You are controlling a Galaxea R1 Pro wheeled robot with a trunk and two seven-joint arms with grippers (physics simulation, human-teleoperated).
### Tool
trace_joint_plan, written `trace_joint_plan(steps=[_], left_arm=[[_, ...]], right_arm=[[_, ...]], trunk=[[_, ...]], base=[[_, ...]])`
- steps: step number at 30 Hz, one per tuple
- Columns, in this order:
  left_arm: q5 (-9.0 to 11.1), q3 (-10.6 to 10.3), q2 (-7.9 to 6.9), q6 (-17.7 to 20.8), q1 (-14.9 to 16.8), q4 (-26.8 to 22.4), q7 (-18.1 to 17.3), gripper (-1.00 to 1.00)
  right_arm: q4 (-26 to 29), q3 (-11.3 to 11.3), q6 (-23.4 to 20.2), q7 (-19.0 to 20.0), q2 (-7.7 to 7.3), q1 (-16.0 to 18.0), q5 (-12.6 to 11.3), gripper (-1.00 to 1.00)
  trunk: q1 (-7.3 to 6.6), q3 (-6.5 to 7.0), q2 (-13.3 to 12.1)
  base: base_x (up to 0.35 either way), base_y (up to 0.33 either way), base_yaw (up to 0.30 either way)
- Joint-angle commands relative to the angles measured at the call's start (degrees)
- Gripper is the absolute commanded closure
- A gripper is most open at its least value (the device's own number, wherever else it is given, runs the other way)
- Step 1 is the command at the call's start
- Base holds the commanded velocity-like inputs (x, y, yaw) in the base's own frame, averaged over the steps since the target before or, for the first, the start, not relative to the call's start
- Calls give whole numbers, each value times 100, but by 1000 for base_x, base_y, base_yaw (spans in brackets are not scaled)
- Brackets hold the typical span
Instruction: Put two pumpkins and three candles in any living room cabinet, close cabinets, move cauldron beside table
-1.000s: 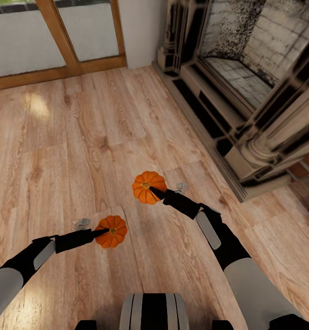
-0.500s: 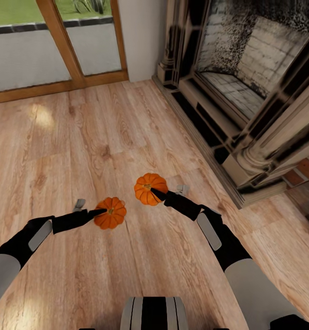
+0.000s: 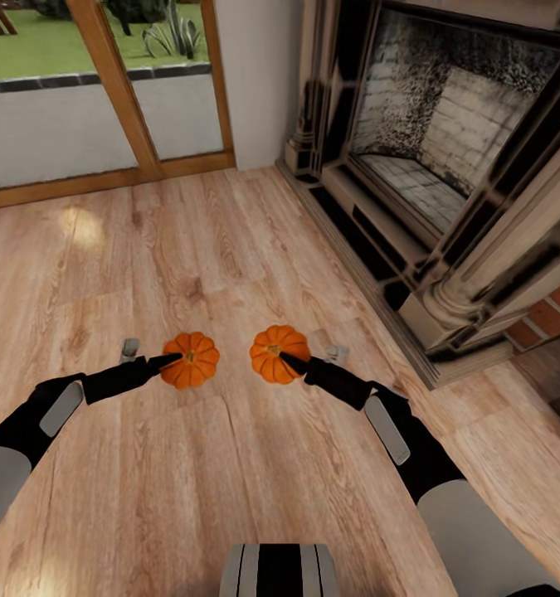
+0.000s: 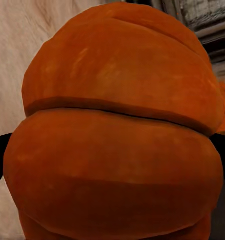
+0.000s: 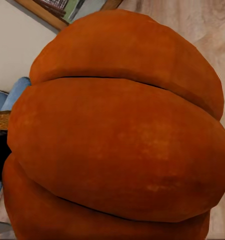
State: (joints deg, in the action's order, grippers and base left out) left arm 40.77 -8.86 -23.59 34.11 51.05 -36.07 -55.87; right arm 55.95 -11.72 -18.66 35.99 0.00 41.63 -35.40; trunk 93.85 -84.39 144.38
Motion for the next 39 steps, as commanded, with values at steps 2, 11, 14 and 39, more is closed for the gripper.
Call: trace_joint_plan(steps=[2,11,14,39], left_arm=[[10,120,-25,354,1,-22,-12,100],[18,216,-25,620,1,-35,-21,100],[19,218,-27,625,1,-32,-21,100],[28,224,-23,632,1,-23,-21,100]], right_arm=[[42,-3,3,25,6,-76,9,100],[65,3,-6,65,-30,-120,2,100],[60,3,-3,66,-27,-121,-2,100],[56,0,1,66,-1,-129,-2,100]], trunk=[[-5,45,-3],[-28,271,-15],[-36,356,-19],[-100,974,-52]], base=[[0,0,0],[0,0,-77],[0,0,-179],[0,0,-71]])
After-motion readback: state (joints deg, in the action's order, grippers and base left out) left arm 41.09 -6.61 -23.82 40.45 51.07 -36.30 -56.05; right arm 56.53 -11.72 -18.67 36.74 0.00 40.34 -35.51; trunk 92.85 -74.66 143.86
